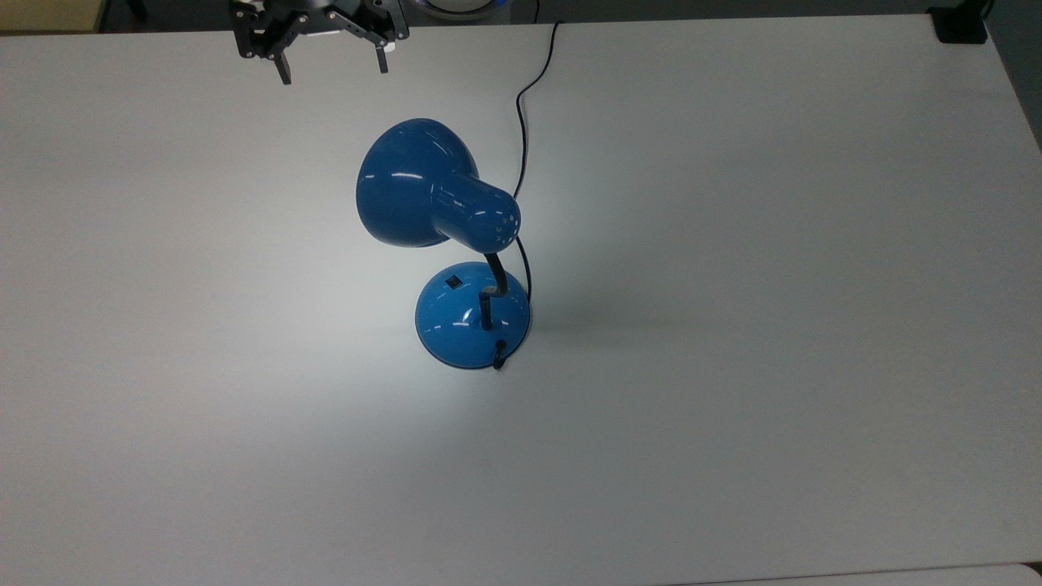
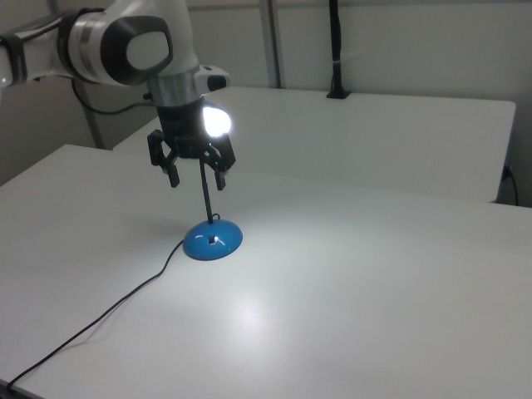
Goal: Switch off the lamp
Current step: 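Move the gripper down toward the switch on the blue lamp base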
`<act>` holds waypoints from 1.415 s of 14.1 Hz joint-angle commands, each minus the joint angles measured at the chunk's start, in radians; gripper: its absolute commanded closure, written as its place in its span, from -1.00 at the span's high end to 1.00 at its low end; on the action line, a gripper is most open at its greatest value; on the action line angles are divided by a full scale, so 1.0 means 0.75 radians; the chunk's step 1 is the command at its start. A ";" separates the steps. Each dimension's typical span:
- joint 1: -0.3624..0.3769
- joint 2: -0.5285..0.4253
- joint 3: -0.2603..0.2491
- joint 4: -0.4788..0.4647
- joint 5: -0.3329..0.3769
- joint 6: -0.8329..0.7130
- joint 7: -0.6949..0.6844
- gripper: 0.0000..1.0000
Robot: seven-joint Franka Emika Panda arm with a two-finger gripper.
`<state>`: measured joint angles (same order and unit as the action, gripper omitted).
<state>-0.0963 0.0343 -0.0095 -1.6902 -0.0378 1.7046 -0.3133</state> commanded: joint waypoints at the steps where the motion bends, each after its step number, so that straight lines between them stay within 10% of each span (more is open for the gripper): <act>1: 0.016 0.046 0.017 -0.035 -0.040 -0.003 -0.012 1.00; 3: 0.016 0.063 0.019 -0.064 -0.031 0.024 -0.014 0.86; 9: 0.059 0.114 0.027 -0.160 0.058 0.255 0.233 -1.00; 20: 0.145 0.349 0.027 -0.190 0.251 0.721 0.853 -1.00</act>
<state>-0.0085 0.2742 0.0161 -1.8041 0.1266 2.1425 0.2516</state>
